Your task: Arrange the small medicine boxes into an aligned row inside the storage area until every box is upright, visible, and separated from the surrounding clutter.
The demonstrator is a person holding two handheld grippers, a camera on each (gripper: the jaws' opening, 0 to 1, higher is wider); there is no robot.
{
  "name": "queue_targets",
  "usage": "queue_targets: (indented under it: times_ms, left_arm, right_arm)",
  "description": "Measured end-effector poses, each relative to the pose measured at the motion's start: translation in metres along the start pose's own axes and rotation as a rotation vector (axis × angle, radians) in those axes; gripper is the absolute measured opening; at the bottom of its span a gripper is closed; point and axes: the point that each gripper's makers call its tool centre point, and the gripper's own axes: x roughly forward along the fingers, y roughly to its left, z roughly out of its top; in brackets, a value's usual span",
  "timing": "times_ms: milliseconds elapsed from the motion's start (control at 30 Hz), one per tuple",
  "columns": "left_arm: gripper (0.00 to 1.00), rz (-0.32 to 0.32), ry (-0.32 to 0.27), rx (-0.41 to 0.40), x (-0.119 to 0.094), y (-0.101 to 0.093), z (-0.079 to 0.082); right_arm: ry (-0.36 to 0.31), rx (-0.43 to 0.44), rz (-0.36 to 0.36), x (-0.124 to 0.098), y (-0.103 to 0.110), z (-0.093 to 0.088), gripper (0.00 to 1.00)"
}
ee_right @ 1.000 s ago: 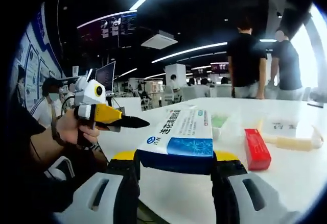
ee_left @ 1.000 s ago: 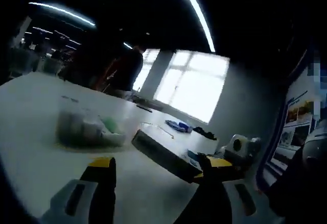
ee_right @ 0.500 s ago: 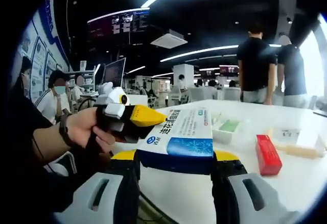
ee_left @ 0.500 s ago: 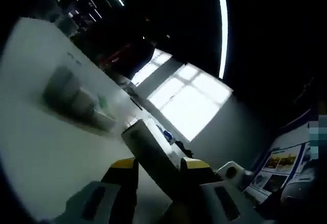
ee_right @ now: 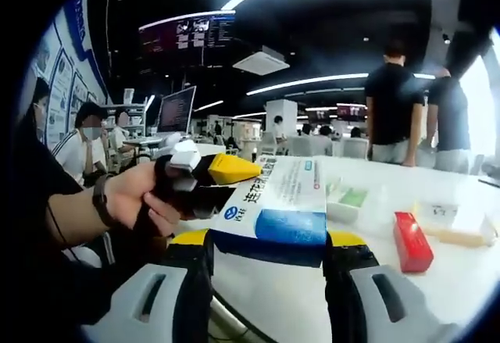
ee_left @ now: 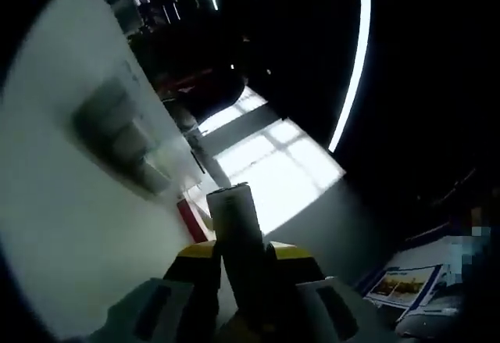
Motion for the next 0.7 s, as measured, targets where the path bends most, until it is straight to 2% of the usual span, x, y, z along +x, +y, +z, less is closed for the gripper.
queue_targets:
  times_ms: [233, 300, 500, 600, 700]
  left_arm:
    - [0.18, -0.028, -0.011, -0.041, -0.002, -0.002, 0.003]
    - [0.18, -0.035, -0.011, -0.050, -0.004, -0.001, 0.005]
    - [0.18, -0.033, -0.001, -0.027, -0.005, -0.005, 0.004]
    - [0.18, -0.048, -0.011, -0.041, -0.008, -0.008, 0.007]
    - [0.18, -0.072, -0.033, -0.066, -0.011, -0.011, 0.011]
  right_arm:
    - [0.000, -0.010, 0.014, 0.003, 0.010, -0.002, 0.53]
    - [0.028, 0.035, 0.054, 0.004, 0.015, -0.006, 0.51]
    - [0.001, 0.107, 0.095, 0.006, 0.016, -0.001, 0.52]
    - [-0.038, 0.209, 0.155, 0.004, 0.019, 0.006, 0.52]
    - [-0.071, 0.353, 0.232, 0.000, 0.022, 0.012, 0.55]
